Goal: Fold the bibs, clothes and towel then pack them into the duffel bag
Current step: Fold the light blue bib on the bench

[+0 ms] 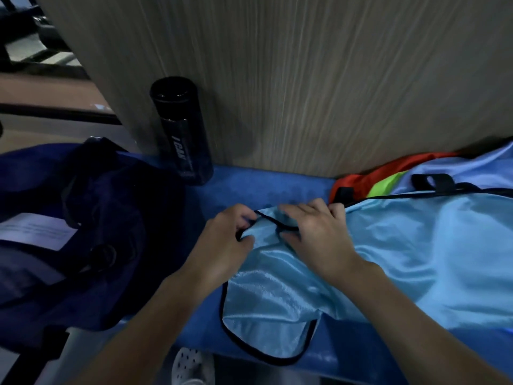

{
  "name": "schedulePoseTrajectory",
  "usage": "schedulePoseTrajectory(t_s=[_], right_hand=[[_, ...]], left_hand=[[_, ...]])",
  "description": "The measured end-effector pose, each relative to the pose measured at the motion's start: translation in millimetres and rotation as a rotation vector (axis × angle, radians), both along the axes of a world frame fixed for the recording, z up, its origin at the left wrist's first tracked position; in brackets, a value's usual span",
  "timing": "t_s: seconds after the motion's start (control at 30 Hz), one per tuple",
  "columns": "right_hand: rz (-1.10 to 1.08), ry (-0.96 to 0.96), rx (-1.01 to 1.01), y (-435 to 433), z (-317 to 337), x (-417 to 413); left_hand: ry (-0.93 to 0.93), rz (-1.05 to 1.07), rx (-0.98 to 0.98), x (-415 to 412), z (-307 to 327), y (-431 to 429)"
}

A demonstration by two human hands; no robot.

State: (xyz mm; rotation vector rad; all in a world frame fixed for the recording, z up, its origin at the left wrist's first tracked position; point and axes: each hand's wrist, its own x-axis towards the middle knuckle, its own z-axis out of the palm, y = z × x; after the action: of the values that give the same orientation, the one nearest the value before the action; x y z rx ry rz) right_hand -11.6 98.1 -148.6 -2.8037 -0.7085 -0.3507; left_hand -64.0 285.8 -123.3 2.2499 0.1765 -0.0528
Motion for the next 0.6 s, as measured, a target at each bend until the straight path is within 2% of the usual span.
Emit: schedulePoseTrajectory(t_s=[0.1, 0.2, 0.27, 0.33, 0.43, 0.5, 0.6], right_hand=[[0.033, -0.014, 0.048, 4.1, 3.8, 0.8], [0.053, 0.009, 0.194, 0.9, 14.6, -2.9], [0.079, 0.074, 0.363, -9.3, 25.6, -9.5], [0.120, 0.165, 0.440, -25.7, 38.2, -21.7], [0.236, 0.178, 0.298, -56.0, 52.0, -46.7], [0.281, 0.278, 0.163, -74.5, 53.5, -61.0], [0.265, 0.369, 0.137, -88.4, 50.7, -72.3]], left_hand=[[0.018, -0.022, -0.053, -4.0, 3.6, 4.8], [-0.008, 0.061, -0.115, -6.7, 8.1, 7.4], [-0.028, 0.123, -0.154, -7.5, 11.7, 7.8], [-0.039, 0.136, -0.160, -9.8, 14.0, 7.5], [-0.014, 0.106, -0.106, -14.3, 16.0, 4.3], [0.032, 0.068, -0.104, -15.7, 16.3, -0.5], [0.078, 0.017, -0.101, -17.7, 14.2, -9.9]])
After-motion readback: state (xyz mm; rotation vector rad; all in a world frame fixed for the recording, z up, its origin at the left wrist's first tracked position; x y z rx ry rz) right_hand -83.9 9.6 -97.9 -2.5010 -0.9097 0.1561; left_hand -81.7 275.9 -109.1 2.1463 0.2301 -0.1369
